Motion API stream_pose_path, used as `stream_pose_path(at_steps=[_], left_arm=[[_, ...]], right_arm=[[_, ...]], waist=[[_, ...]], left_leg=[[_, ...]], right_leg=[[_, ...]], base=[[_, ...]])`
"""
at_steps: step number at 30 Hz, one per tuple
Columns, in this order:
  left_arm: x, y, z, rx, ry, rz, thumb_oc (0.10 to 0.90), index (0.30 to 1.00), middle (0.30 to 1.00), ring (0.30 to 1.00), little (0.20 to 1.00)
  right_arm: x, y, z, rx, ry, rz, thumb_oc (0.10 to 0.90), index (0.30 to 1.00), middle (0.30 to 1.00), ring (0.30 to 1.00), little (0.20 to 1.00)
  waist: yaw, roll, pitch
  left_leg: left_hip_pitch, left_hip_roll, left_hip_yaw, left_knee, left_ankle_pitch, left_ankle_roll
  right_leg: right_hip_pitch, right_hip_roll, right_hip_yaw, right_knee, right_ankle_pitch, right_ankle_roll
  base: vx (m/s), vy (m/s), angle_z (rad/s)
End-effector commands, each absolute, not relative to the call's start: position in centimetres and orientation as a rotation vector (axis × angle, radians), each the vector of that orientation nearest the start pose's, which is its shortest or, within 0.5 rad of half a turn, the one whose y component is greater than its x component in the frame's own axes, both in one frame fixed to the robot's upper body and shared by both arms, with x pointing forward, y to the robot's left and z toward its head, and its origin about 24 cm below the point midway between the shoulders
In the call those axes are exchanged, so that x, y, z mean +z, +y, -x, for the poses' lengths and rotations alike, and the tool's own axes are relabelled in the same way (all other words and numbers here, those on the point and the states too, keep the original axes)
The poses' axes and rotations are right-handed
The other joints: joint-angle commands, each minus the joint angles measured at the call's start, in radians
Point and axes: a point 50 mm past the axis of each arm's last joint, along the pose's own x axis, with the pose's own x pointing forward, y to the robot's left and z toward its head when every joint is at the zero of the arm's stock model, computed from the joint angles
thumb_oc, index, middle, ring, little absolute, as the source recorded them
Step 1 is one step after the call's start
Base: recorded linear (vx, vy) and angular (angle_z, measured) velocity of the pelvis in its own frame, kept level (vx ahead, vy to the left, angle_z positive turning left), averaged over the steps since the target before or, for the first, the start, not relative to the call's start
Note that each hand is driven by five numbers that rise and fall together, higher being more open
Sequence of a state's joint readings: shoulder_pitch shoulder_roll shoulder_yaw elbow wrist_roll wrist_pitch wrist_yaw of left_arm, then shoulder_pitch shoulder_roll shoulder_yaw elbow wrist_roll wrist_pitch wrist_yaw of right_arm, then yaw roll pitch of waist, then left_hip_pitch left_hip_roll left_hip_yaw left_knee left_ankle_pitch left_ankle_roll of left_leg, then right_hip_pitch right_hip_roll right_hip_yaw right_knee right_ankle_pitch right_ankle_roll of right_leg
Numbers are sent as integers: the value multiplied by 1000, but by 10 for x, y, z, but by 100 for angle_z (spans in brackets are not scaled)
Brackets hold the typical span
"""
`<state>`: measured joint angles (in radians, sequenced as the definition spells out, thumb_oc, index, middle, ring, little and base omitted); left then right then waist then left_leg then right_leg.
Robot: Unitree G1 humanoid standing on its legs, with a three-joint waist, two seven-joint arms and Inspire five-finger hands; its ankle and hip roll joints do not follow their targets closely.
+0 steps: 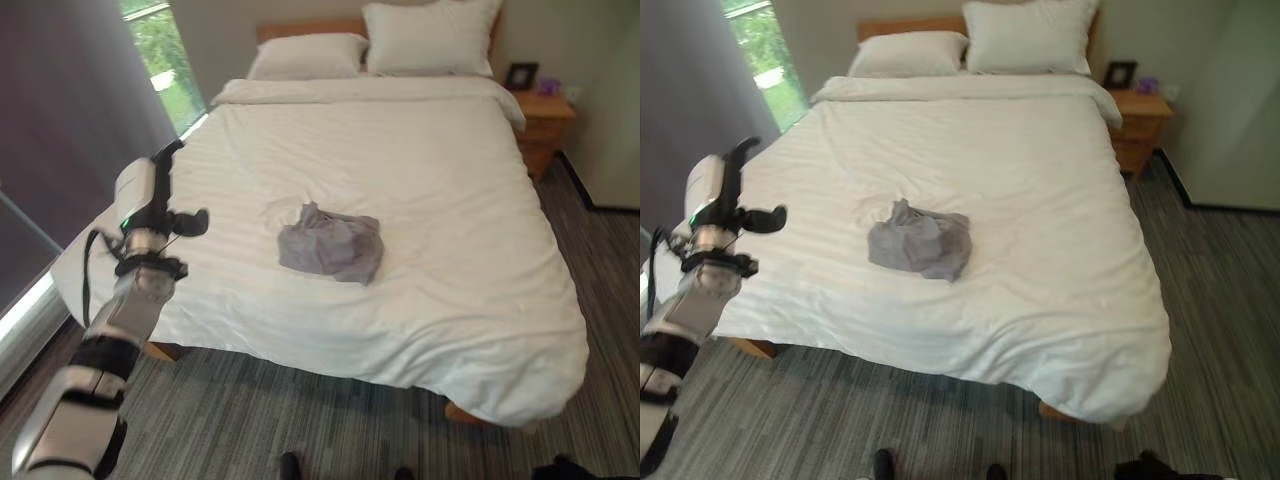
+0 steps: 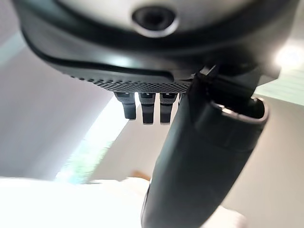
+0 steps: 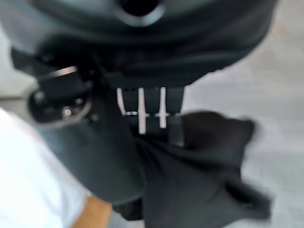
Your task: Pick up bed clothes into laundry basket.
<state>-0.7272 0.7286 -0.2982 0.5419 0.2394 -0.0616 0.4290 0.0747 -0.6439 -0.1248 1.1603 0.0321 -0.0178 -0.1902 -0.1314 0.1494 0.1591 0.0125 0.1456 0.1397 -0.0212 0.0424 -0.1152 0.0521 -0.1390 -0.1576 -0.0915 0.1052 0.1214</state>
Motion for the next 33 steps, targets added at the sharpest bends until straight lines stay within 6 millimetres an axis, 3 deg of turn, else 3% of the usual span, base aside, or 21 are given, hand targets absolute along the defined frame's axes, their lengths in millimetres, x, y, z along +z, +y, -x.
stream_pose_path(at_steps=[1,2,6,10,14,16,19,20,24,26,27,28,29,31,33], left_arm=[[255,306,-337,688,-550,-1002,800,900,900,900,900],[252,309,-337,693,-531,-1000,800,900,900,900,900],[247,318,-345,714,-449,-1006,800,900,900,900,900],[239,327,-361,729,-283,-1153,800,900,900,900,900],[249,330,-367,725,-255,-1201,800,900,900,900,900],[252,325,-370,669,-279,-1093,800,900,900,900,900],[253,318,-375,640,-297,-978,800,900,900,900,900],[255,301,-381,577,-336,-913,800,900,900,900,900],[248,280,-392,471,-318,-1019,800,900,900,900,900],[225,296,-395,484,-121,-1134,800,900,900,900,900],[203,311,-391,489,36,-1226,800,900,900,900,900],[168,319,-384,464,247,-1316,800,900,900,900,900],[149,318,-381,433,320,-1353,800,900,900,900,900],[115,321,-369,404,463,-1356,800,900,900,900,900],[109,330,-361,398,532,-1413,800,900,900,900,900]], right_arm=[[-69,-399,-103,-573,978,632,400,300,300,300,300],[-77,-390,-104,-525,997,627,400,300,300,300,300],[-109,-355,-83,-373,1121,562,400,300,300,300,300],[-117,-343,-82,-303,1134,557,400,300,300,300,300],[-119,-337,-84,-288,1125,543,400,300,300,300,300],[-117,-333,-100,-267,1090,568,400,300,300,300,300],[-120,-326,-101,-251,1088,563,400,300,300,300,300],[-125,-321,-97,-242,1113,560,400,300,300,300,300],[-119,-325,-113,-277,1075,547,400,300,300,300,300],[-114,-328,-125,-303,1038,552,400,300,300,300,300],[-113,-326,-131,-299,1025,546,400,300,300,300,300],[-120,-300,-146,-238,997,534,400,300,300,300,300],[-125,-287,-148,-196,989,532,400,300,300,300,300],[-124,-279,-158,-190,970,511,400,300,300,300,300],[-121,-284,-160,-196,964,514,400,300,300,300,300]], waist=[[6,-97,62],[-5,-101,66],[-72,-82,50],[-121,-78,50],[-142,-85,52],[-157,-90,52],[-160,-93,54],[-164,-97,64],[-168,-103,76],[-187,-109,96],[-194,-114,103],[-184,-112,116],[-179,-115,123],[-177,-124,129],[-175,-127,128]], left_leg=[[5,16,-31,36,-12,-27],[-10,13,-38,15,4,-27],[55,41,51,-66,18,-30],[69,47,101,-66,8,-34],[42,50,141,-66,2,-36],[-6,49,164,-66,-3,-36],[-34,48,174,-66,-4,-35],[-50,45,176,-66,-7,-31],[-77,44,179,-66,2,-30],[-101,41,185,-66,3,-27],[-117,42,195,-66,7,-28],[-132,43,199,-66,6,-25],[-138,46,198,-66,9,-26],[-141,53,206,-66,13,-28],[-142,57,210,-66,14,-31]], right_leg=[[59,9,28,4,-171,4],[57,13,51,4,-172,2],[45,31,120,4,-171,5],[5,31,156,4,-151,15],[-64,30,184,4,-124,27],[-143,28,206,4,-97,38],[-186,26,217,4,-82,42],[-209,24,221,4,-77,46],[-249,22,234,4,-65,46],[-285,24,250,4,-52,49],[-309,28,260,4,-44,51],[-328,30,264,4,-41,52],[-335,30,265,4,-42,51],[-344,35,271,4,-40,49],[-348,36,272,4,-37,48]], base=[[122,-27,-41],[105,-30,-68],[134,34,-46],[79,56,-38],[-20,39,-38],[-60,56,-34],[-18,37,-31],[-17,24,-20],[-3,25,-9],[-41,32,-19],[-65,23,-46],[-72,6,-41],[-54,-9,-42],[-30,-23,-15],[-16,-35,-13]])
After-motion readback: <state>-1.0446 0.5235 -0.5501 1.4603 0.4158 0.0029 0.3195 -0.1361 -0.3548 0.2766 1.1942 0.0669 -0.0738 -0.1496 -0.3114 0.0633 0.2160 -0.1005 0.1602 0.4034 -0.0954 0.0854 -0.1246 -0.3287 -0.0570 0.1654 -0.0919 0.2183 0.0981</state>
